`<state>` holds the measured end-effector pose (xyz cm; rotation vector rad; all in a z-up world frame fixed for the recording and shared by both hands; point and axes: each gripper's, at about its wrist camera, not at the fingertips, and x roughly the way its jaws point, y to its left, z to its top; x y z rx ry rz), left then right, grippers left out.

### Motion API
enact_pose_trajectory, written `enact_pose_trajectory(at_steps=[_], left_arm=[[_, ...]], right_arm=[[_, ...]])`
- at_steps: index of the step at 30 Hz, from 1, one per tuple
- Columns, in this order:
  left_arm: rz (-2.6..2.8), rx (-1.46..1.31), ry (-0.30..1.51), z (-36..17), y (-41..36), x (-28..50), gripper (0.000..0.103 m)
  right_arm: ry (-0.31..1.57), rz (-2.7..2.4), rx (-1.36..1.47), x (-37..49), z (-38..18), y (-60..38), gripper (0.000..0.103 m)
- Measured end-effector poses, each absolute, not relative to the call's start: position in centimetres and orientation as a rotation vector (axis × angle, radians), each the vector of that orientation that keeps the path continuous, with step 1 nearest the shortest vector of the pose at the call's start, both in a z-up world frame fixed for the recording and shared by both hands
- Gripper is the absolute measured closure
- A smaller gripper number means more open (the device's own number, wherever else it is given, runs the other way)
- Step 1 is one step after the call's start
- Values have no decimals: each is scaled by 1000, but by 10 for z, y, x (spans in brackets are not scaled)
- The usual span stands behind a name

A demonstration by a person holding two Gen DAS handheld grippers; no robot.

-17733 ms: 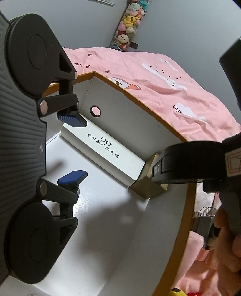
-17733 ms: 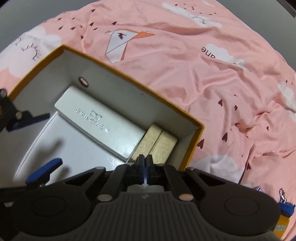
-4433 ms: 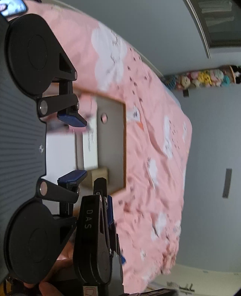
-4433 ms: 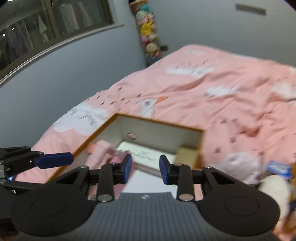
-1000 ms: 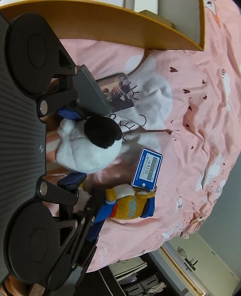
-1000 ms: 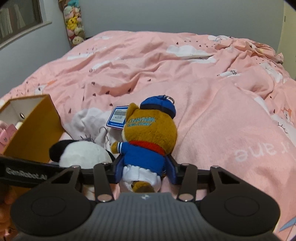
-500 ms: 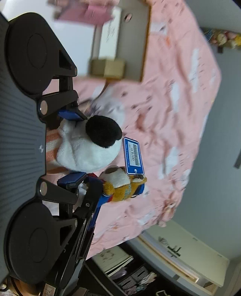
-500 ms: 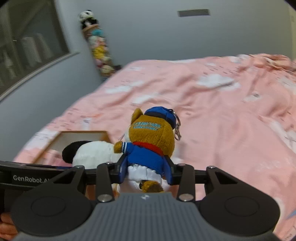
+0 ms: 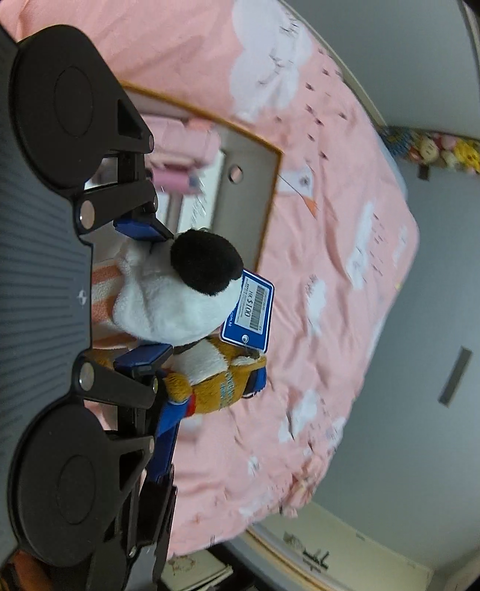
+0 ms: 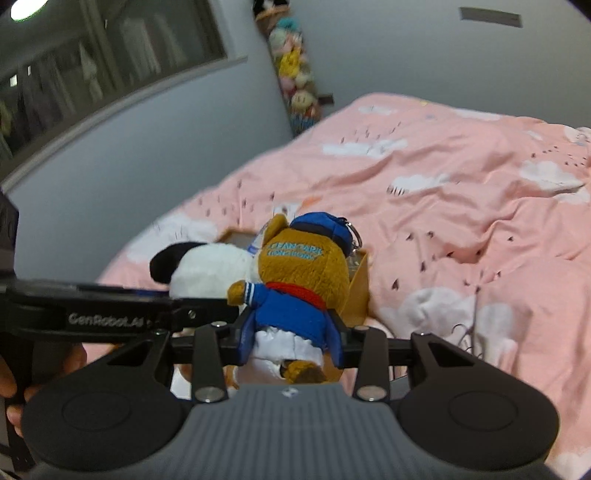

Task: Organize objects
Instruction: 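Lift both plush toys and carry them toward the white box, then lower the panda and bear plush into the box and open both tools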

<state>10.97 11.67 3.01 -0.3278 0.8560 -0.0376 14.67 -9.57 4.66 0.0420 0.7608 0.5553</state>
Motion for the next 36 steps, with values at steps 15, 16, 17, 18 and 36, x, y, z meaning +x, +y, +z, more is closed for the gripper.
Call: enact_pose_trajectory(at_steps=[15,16,17,18,36], left_arm=[[-10,-254,1009,-29,143,145,37],[-3,-258,1023,-33,145,148,37],[0,-264,1029,-36,146,149,37],[0,-263,1033,-38,147,149,37],[11,-328,1051,-50,164,149,29]], right_arm=[[860,501,-334,168,5,-28,62],[859,498,-356,169,3,-24,62],[860,495,-379,169,2,-20,62],[861,490,-405,170,-1,-16,62],[1009,545,-393,191,-36,2,62]])
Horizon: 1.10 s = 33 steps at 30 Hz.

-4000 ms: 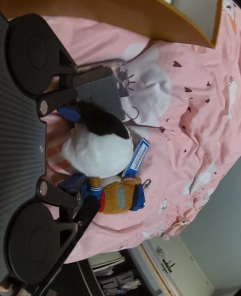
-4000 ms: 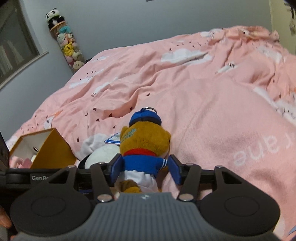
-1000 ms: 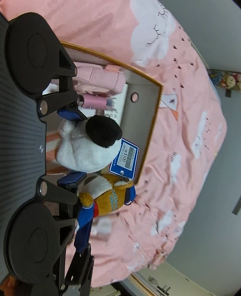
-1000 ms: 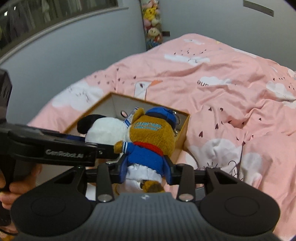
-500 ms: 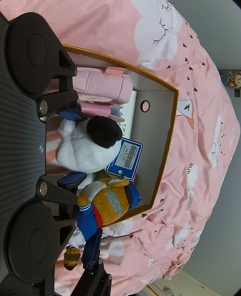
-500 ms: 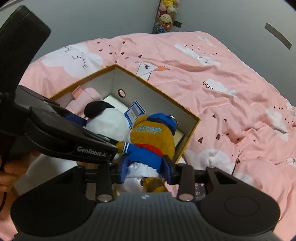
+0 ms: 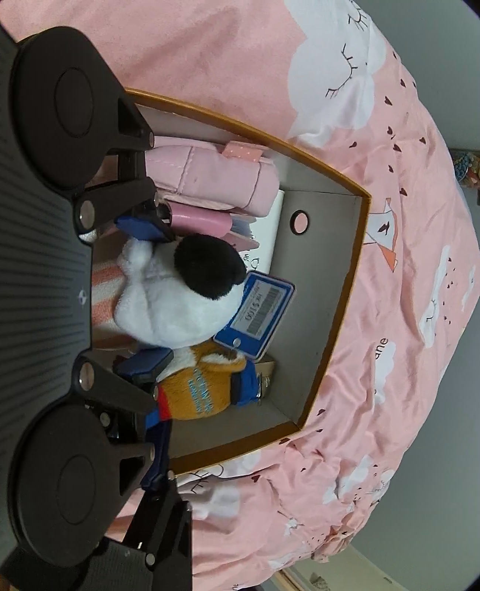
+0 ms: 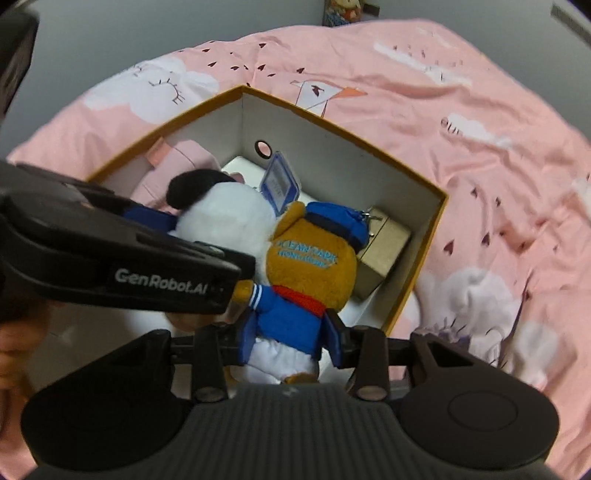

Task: Organize objects
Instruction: 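Lower the panda and bear plush into the box and open both tools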

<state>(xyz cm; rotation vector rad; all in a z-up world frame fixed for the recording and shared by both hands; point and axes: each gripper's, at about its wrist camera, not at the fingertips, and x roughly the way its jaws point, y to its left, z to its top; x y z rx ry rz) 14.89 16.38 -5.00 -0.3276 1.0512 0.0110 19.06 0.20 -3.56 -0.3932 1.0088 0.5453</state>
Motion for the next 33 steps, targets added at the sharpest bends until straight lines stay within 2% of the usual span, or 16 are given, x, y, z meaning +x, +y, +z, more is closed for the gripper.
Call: enact_pose_trajectory(at_steps=[3,7,9,11,12,14,16,18,27,30,33], left_arm=[[7,-342,1056,-51,166,149,29],[-12,-365,1046,-49,168,145,28],[-17,-376,1042,-48,169,144,28],[-11,-372,1045,-46,168,142,33],[-7,-367,1043,-44,168,140,38],[-7,-353,1038,-39,168,134,40],[-19,-346,1044,-35,168,130,52],[-30,-334,1062,-33,165,126,56],[5,-329,1123,-55,157,128,67],[19,-354,1106,-57,158,130,70],[29,-359,1091,-58,157,132,71]], right_arm=[[1013,553,-399,191,-35,3,62],[993,576,-418,188,-23,0,49],[983,590,-417,187,-17,-3,48],[982,600,-418,186,-14,-6,49],[979,607,-422,186,-13,-7,49],[974,633,-438,184,-12,-9,52],[977,667,-461,182,-12,-10,61],[998,716,-486,179,-15,-6,62],[1043,786,-783,157,-43,18,63],[1029,786,-839,155,-51,20,74],[1006,787,-846,156,-56,20,76]])
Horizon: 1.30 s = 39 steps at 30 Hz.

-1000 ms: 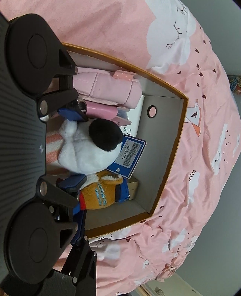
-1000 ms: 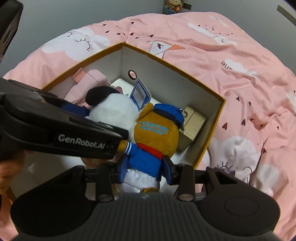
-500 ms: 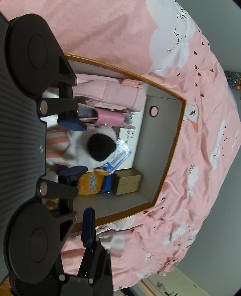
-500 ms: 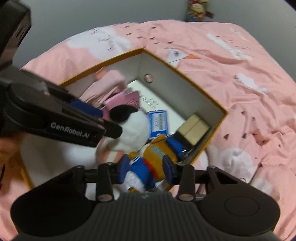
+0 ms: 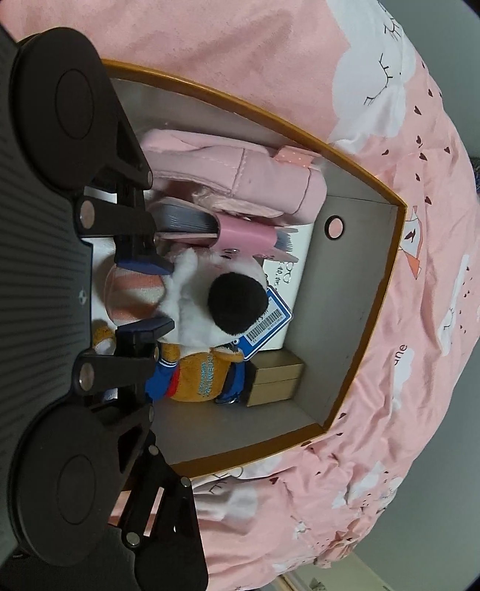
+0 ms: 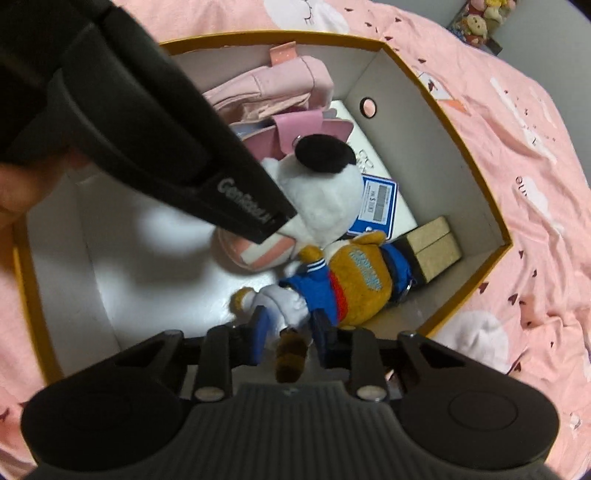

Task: Organize objects
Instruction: 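Lower the panda and bear plush into the box and open both tools, then move both tools back to the bed and grasp the dark card box with the left tool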

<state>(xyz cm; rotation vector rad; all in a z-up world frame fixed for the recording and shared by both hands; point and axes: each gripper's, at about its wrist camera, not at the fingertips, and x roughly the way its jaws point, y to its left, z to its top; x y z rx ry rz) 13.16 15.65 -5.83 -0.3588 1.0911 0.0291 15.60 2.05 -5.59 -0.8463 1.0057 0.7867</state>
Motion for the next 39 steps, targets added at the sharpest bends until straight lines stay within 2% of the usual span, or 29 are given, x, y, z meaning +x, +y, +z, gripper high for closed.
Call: enact_pose_trajectory(at_steps=[9,14,16,21,24,31,33,37,39], left_arm=[[35,-338,1075,-59,154,133,71],[36,-266,1037,-47,141,125,71],[40,-234,1007,-39,134,119,71],[28,-135,889,-12,108,104,71],[-19,-110,813,4,93,95,71],[-202,-65,718,24,50,77,70],[-269,-56,741,24,37,78,70],[-330,-14,818,13,8,89,70],[-349,58,857,5,-8,97,70]], right_arm=[[984,781,-786,159,-56,18,75],[928,776,-724,148,-36,5,74],[893,761,-661,141,-22,-5,67],[805,666,-464,124,11,-46,65],[746,582,-356,111,32,-74,56],[719,366,-165,95,34,-151,56],[745,320,-113,92,24,-171,57],[787,253,-45,89,5,-197,67],[812,229,-8,97,-10,-204,67]])
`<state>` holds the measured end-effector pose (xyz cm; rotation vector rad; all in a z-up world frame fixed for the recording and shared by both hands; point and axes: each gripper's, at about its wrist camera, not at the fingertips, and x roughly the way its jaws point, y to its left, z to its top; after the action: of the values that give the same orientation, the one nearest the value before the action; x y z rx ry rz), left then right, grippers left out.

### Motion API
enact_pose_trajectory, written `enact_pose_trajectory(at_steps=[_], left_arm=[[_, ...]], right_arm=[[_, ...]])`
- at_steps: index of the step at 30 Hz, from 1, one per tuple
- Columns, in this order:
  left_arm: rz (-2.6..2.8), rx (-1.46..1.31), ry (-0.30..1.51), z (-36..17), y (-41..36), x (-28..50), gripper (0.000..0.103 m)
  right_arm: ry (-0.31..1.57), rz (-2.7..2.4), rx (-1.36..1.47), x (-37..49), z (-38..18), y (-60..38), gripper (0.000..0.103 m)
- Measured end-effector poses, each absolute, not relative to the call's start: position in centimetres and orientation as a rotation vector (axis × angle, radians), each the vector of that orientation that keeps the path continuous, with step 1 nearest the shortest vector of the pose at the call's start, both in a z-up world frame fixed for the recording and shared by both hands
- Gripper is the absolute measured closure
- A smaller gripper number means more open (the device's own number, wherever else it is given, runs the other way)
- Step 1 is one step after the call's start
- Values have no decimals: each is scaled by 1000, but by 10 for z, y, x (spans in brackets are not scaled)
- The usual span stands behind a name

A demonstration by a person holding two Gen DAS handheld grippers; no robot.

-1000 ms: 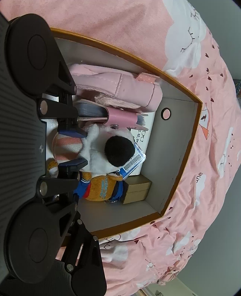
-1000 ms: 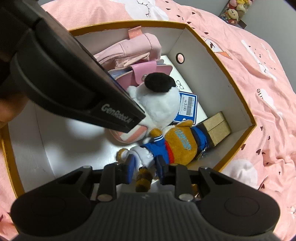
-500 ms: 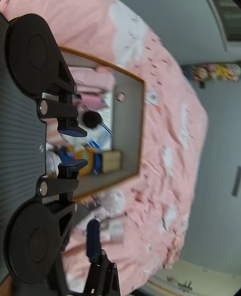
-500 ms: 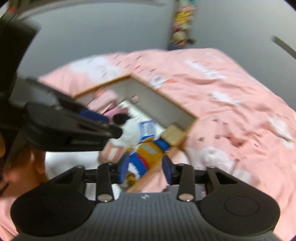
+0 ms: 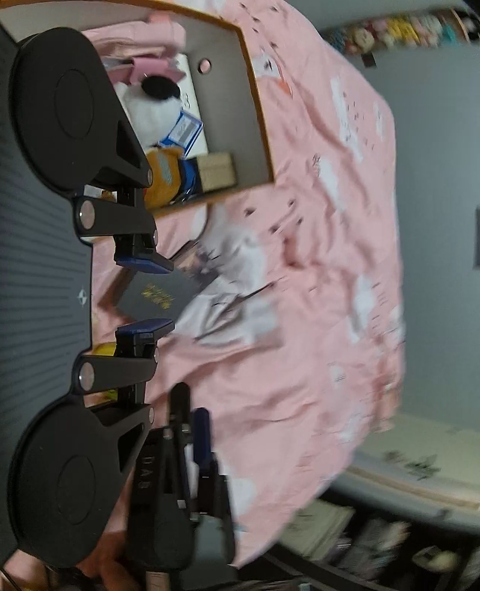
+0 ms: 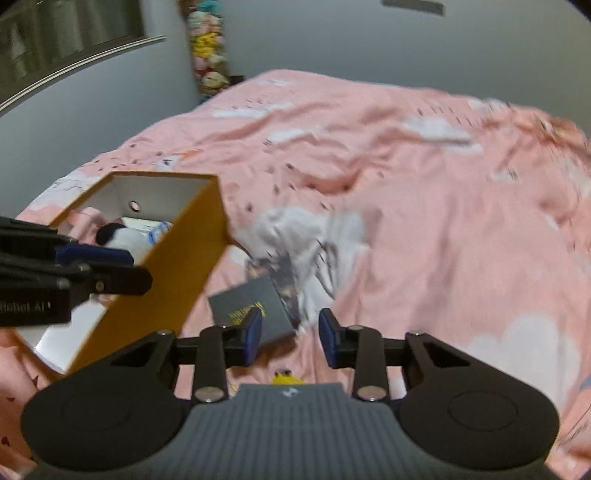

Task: Organize objects
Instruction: 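Move both tools back to the bed and grasp the dark card box with the left tool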

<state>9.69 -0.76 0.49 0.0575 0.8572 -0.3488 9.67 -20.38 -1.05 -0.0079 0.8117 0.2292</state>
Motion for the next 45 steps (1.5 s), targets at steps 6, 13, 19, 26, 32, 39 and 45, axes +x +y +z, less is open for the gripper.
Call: enact_pose_trajectory(at_steps=[6,13,19,26,32,39,45], left_arm=[[-387,279,919,-21,-43,112,41],[-396,566,984,-60,-84,129,35],[-332,741,1031,-96,-113,140,32],[-259,759,1105,-118,-122,157,23],[-191,744,1111,-130,-122,167,16],[-151,744,1050,-124,-123,161,39],[-135,625,990,-99,-112,153,56]], right_arm=[[860,193,95,105,-38,-227,68],[877,201,203,113,-59,-246,68],[885,206,274,118,-65,-259,70],[916,204,299,122,-71,-264,70],[947,203,305,127,-77,-265,70],[952,205,299,127,-77,-264,70],[946,207,296,126,-77,-263,71]])
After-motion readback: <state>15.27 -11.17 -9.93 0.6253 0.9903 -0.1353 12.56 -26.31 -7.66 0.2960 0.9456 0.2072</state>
